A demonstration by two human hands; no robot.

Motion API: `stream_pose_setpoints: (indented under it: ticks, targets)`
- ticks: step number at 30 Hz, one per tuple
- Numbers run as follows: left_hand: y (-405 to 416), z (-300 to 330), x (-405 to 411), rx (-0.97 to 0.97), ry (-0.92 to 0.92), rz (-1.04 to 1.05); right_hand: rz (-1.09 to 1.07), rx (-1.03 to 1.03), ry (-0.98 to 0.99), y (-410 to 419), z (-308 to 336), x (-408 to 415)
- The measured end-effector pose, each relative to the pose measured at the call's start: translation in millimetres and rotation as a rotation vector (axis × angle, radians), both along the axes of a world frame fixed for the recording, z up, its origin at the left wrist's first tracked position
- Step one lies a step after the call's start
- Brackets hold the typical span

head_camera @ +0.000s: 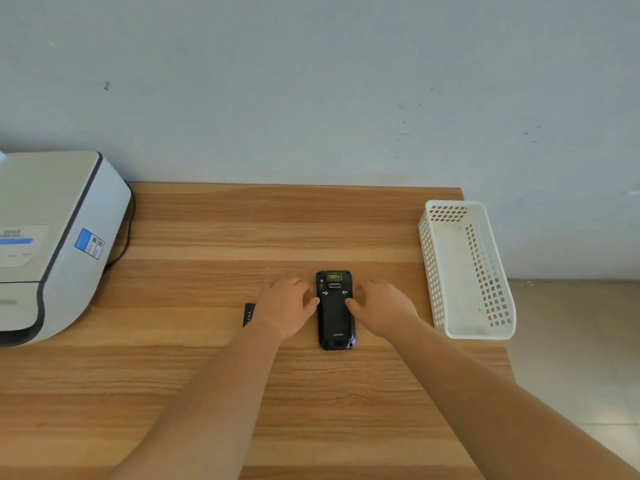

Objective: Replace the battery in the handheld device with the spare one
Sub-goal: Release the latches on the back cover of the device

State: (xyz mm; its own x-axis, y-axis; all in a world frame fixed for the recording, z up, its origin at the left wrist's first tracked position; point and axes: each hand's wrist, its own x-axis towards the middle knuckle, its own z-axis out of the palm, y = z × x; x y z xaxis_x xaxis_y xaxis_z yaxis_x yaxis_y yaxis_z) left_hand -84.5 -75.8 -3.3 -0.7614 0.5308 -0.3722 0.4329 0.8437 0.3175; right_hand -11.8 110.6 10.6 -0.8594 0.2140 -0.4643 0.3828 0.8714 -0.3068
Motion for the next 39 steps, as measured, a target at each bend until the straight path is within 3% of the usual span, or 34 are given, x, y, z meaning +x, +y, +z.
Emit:
stream_pose_setpoints:
  ticks: [14,22,29,39]
  targets:
    - [13,-11,-19,0.176,0.117,-0.108,0.086,-0.052,0.235,5,-30,-16]
    - [22,-4,-27,0.134,0.129,-0.279,0.142,-0.042,0.297,7,-37,-16]
    - [28,-4,-29,0.061,0.125,-0.367,0.189,-0.085,0.311,8,-42,-18]
    - [25,-8,-31,0.112,0.096,-0.342,0.167,-0.102,0.269,8,-39,-19]
